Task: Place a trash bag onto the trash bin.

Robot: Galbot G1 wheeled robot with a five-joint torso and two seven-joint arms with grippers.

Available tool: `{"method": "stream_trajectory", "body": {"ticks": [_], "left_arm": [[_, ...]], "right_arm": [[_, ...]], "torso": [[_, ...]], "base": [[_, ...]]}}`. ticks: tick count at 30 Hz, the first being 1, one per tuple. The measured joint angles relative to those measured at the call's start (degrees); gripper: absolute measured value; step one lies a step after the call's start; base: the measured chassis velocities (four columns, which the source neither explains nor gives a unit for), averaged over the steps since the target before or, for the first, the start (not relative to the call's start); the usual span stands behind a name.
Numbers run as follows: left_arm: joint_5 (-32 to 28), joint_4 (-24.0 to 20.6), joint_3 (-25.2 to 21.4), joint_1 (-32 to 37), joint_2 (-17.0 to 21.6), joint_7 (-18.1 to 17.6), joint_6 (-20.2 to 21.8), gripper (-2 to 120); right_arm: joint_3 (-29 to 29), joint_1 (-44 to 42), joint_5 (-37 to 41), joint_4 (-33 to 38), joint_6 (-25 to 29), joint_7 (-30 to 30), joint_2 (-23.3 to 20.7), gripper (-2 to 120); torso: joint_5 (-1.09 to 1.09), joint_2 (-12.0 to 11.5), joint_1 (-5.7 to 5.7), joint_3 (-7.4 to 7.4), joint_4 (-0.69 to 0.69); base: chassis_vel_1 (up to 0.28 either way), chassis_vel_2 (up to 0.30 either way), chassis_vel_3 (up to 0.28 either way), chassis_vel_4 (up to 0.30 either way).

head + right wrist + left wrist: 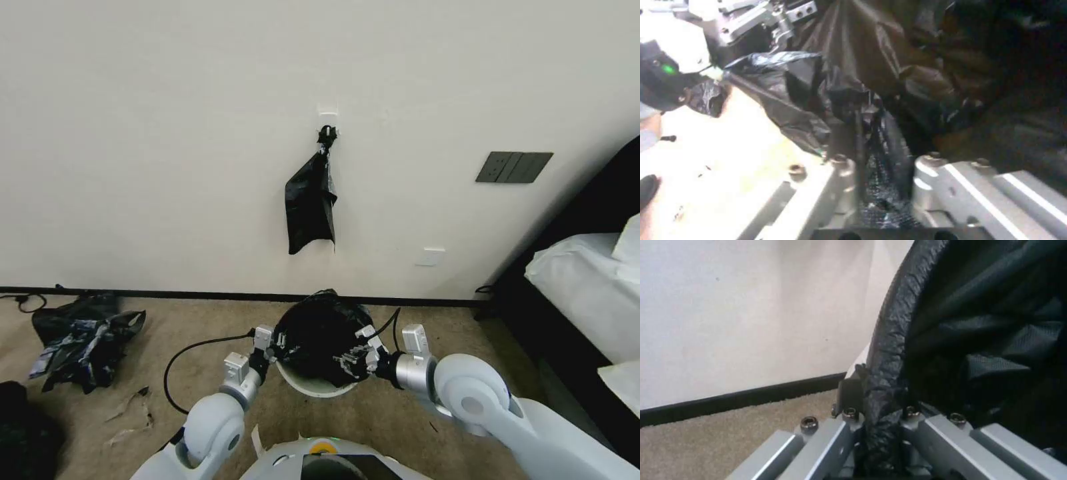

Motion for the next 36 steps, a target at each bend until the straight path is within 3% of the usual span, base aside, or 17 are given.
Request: {"method": "stream_trajectory", "body": {"ticks": [4, 8, 13, 17, 20, 24, 26, 36], "left_arm": [[-0.73, 0.33, 0.08, -0.29, -0.33, -0.5, 0.13, 0], [-3.46, 0.43, 0.15, -0.7, -0.82, -2.28, 1.2, 0], [-9.51, 0.58, 0.38, -2.29, -1.54, -6.25, 4.02, 0], [-15.95, 0.62, -0.15, -4.24, -2.02, -9.9, 6.93, 0], [-21.95, 0.33, -1.8, -5.69, -1.68, -13.5, 10.76, 0], [-25.71, -0.13, -3.36, -5.91, -0.9, -14.6, 12.28, 0], [-30.5, -0.74, -4.91, -6.26, -0.31, -15.84, 14.03, 0], [-37.32, -0.65, -7.74, -8.3, 0.83, -18.12, 15.81, 0]], "right_arm": [[0.49, -0.66, -0.14, 0.64, 0.02, -0.3, 0.02, 0], [2.15, -2.41, -1.77, 1.89, 0.5, -2.17, -0.14, 0], [3.24, -4.56, -8.26, 4.07, 4.97, -7.33, -0.58, 0], [2.98, -6.7, -16.98, 5.94, 9.51, -12.37, -1.33, 0], [2.01, -9.08, -28.24, 6.46, 14.0, -18.53, -2.94, 0], [1.37, -10.11, -32.03, 6.48, 15.42, -21.38, -4.24, 0], [0.93, -10.53, -35.66, 5.96, 16.86, -23.34, -5.15, 0], [0.91, -13.37, -40.81, 2.65, 19.86, -25.96, -6.5, 0]], "torso": [[0.0, 0.0, 0.0, 0.0, 0.0], [0.0, 0.0, 0.0, 0.0, 0.0], [0.0, 0.0, 0.0, 0.0, 0.01], [-0.01, 0.0, 0.0, 0.0, 0.0], [-0.01, 0.0, 0.0, 0.0, -0.01], [0.0, 0.0, 0.0, 0.0, 0.0], [-0.01, 0.0, 0.0, 0.0, 0.01], [0.0, 0.0, 0.0, 0.0, 0.01]], "base": [[0.0, 0.0, 0.0, 0.0], [0.0, 0.0, 0.0, 0.0], [0.0, 0.0, 0.0, 0.0], [0.0, 0.0, 0.0, 0.0], [0.0, 0.0, 0.0, 0.0], [0.0, 0.0, 0.0, 0.0], [0.0, 0.0, 0.0, 0.0], [0.0, 0.0, 0.0, 0.0]]}}
